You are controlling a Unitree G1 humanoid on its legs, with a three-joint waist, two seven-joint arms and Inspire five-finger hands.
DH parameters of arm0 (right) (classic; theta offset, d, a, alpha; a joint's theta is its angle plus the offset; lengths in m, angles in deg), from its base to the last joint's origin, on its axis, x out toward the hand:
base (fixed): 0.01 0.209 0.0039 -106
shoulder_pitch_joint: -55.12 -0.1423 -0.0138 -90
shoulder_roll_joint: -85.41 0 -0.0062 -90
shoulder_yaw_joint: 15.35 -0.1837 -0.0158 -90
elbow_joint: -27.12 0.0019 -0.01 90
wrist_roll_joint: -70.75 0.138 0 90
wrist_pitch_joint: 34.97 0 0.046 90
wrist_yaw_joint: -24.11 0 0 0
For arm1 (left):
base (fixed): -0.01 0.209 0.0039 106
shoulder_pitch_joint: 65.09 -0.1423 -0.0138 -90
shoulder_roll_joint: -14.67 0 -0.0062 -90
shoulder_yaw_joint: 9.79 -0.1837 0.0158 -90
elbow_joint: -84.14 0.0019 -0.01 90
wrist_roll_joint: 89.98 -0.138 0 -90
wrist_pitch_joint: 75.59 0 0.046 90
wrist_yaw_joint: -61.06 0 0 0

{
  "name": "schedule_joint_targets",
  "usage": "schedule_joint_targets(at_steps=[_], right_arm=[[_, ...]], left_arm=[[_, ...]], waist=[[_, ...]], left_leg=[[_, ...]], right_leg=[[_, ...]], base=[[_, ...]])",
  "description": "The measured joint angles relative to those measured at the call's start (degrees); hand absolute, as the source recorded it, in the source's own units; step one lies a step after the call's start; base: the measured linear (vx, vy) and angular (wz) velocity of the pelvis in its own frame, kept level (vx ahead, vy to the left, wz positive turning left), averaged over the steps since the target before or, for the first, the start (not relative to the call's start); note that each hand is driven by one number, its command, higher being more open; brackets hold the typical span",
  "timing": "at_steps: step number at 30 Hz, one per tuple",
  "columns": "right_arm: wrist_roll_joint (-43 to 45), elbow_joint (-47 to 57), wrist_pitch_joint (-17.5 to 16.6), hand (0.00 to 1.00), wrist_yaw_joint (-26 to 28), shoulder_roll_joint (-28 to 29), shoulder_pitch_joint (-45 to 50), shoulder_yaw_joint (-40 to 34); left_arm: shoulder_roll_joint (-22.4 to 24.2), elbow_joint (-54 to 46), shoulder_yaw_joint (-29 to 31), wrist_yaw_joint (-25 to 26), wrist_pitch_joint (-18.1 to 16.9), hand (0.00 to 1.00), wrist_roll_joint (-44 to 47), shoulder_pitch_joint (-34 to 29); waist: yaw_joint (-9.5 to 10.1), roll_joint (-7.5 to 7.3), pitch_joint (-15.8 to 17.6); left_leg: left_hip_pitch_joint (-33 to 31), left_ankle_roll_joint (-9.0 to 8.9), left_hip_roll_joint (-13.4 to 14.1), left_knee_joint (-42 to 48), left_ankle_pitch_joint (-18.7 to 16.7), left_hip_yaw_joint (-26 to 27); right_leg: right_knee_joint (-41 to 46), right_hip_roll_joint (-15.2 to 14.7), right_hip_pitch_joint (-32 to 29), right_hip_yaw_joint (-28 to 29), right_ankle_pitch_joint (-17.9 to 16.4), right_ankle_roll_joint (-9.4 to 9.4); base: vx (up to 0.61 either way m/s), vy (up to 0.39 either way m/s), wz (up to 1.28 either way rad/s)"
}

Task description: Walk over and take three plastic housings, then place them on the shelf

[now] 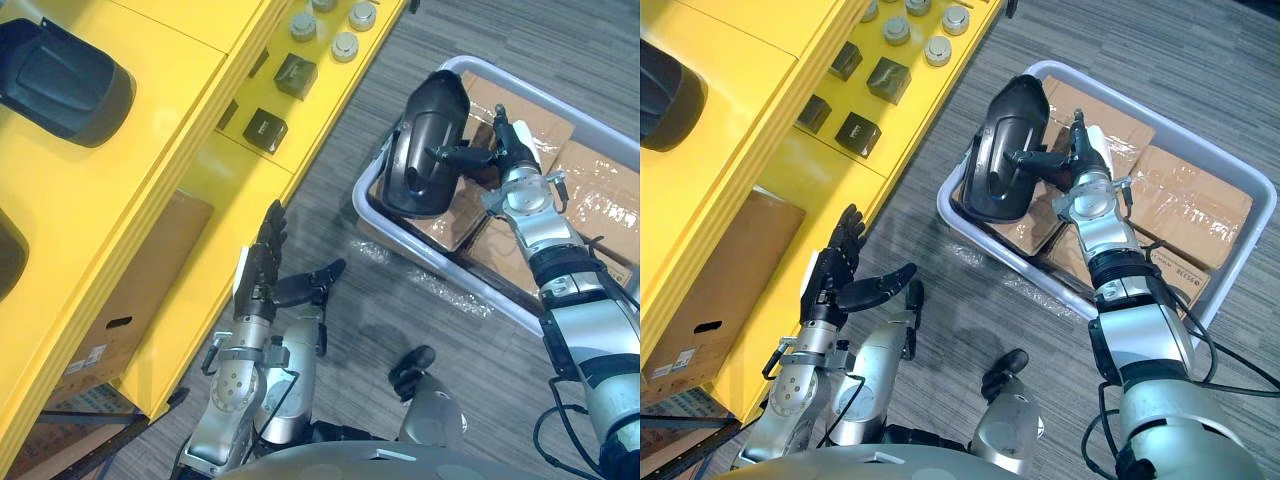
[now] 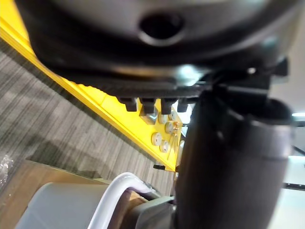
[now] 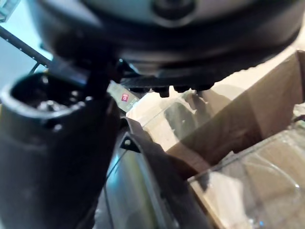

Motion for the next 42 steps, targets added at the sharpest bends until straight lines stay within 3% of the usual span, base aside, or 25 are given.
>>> schedule_joint_targets(at_steps=[4,7,12,16,22,28,34,38,42], right_arm=[[-5.45,-0.11,0.56,0.00,-0.61,-0.14,-0.04,0.77],[-9.33,-2.54,1.66,0.00,-4.08,-1.40,-1.97,1.16],[-13.30,-7.77,6.27,0.00,-12.41,-1.52,-6.84,3.21],[-15.93,-11.09,10.21,0.00,-12.85,-1.55,-8.00,4.93],[-18.89,-14.16,12.13,0.00,-12.92,-2.72,-8.75,5.45],[-19.56,-15.77,12.15,0.00,-11.92,-6.44,-8.77,4.83],[-20.31,-14.69,7.25,0.00,-11.53,-8.64,-4.15,1.68],[-20.40,-3.99,5.07,0.00,-13.50,-8.66,4.70,0.15],[-20.73,8.99,4.83,0.00,-16.38,-8.14,12.00,-2.48]], left_arm=[[0.01,2.19,-1.24,0.58,0.07,1.00,0.03,1.44],[0.10,3.48,-2.35,0.82,0.09,1.00,0.06,1.48],[0.79,6.91,-4.06,1.46,0.05,1.00,0.22,3.24],[1.01,8.00,-4.07,1.17,0.00,1.00,2.50,3.48],[1.02,8.04,-3.90,-0.31,-0.97,1.00,9.68,3.45],[0.77,8.03,-2.20,-2.36,-2.14,1.00,11.76,2.95],[-0.56,7.22,1.99,-5.01,-3.51,1.00,12.04,1.99],[-2.54,1.54,2.79,-6.82,-3.74,1.00,11.39,0.84],[-3.56,-0.50,2.44,-8.53,-1.99,1.00,11.50,6.84]], waist=[[-0.08,0.04,0.00],[0.04,0.21,-0.06],[0.84,2.45,-0.26],[1.69,3.28,-0.54],[1.42,4.69,-0.50],[1.32,4.70,-0.48],[-0.08,4.08,-0.11],[-1.61,2.11,0.67],[-4.18,0.47,0.62]], left_leg=[[0.16,0.01,-0.31,-3.07,2.34,-0.30],[1.18,0.07,-0.95,-5.55,3.84,-0.43],[1.75,-0.23,-1.78,-8.57,5.35,-1.30],[1.67,-0.07,-2.17,-9.31,6.26,-1.92],[1.51,0.01,-2.76,-9.32,6.35,-2.75],[1.49,0.06,-2.93,-10.36,7.23,-3.52],[2.46,0.14,-2.59,-11.37,7.83,-2.66],[5.35,-0.25,-1.30,-14.17,8.59,-0.39],[7.75,-0.71,0.33,-14.56,8.37,2.52]], right_leg=[[1.32,-0.43,-1.52,-0.11,-0.24,-0.27],[1.75,-0.97,-1.61,-0.41,-0.29,-0.24],[2.55,-1.69,-1.87,-1.38,-0.80,-0.34],[3.41,-2.20,-2.22,-1.84,-1.20,0.00],[3.41,-2.67,-1.82,-2.89,-1.23,0.08],[3.73,-2.69,-1.76,-3.52,-1.41,-0.04],[3.28,-2.28,-1.67,-2.59,-1.09,0.26],[1.33,-0.60,-1.25,-0.33,-0.06,-0.03],[-1.56,1.53,-0.11,2.33,1.71,-0.47]], base=[[-0.06,-0.006,0.05],[-0.05,-0.005,0.07],[-0.04,-0.013,0.12],[0.00,-0.043,0.09],[0.00,-0.042,0.07],[-0.04,-0.046,0.07],[-0.04,-0.049,-0.07],[-0.03,-0.082,-0.33],[-0.04,-0.074,-0.36]])
